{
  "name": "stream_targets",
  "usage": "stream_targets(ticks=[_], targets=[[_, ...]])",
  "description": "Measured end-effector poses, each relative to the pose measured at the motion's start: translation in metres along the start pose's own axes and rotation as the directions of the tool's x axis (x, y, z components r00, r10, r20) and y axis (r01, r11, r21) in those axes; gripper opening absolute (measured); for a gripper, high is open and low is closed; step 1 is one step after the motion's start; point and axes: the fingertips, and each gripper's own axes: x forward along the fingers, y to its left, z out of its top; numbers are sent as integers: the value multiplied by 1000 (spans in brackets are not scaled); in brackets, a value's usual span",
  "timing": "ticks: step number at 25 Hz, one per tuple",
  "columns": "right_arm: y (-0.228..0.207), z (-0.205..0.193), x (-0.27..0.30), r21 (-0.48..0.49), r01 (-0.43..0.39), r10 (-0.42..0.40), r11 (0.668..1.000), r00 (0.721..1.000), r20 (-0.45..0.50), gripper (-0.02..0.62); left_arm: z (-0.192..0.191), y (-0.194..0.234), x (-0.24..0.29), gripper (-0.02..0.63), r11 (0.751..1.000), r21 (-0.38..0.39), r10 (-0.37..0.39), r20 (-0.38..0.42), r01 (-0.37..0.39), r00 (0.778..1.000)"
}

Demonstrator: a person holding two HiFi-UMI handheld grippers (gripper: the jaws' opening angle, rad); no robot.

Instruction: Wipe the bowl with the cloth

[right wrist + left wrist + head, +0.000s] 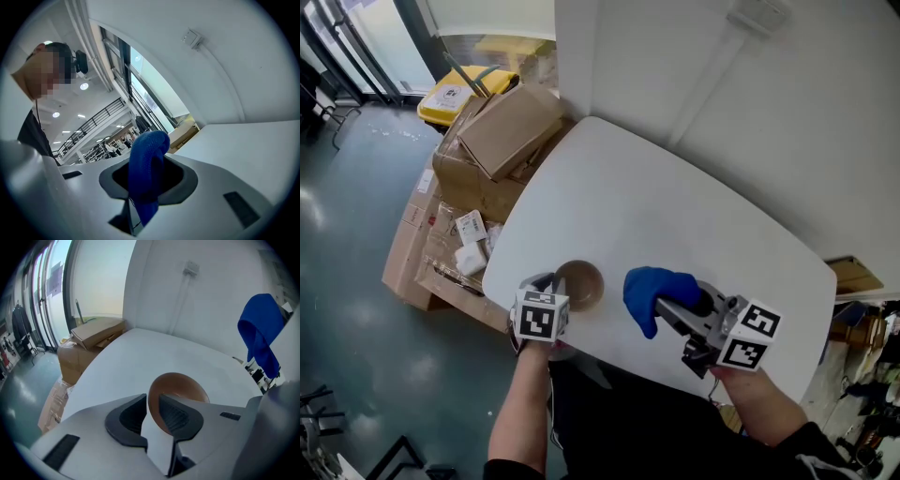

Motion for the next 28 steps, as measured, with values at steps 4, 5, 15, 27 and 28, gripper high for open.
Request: stream_targets(ticks=[4,5,15,27,28], targets=[[8,1,-3,-4,-1,1,1000,1000,15,77,11,10,-12,164,998,15,64,38,-65,997],[11,3,-3,-7,-2,2,1000,1000,20,77,17,12,-18,164,997,19,77,60,-78,995],[50,34,3,-53,-47,52,997,994,94,77,59,-23,-115,163,984,131,86,262,-124,961],[124,64,41,-177,-131,153,975,981,117,77,65,-14,-276,155,980,44,144,510,-193,848],[131,66,45,-188,-138,162,972,980,117,77,65,-13,-288,152,979,38,148,530,-198,835]])
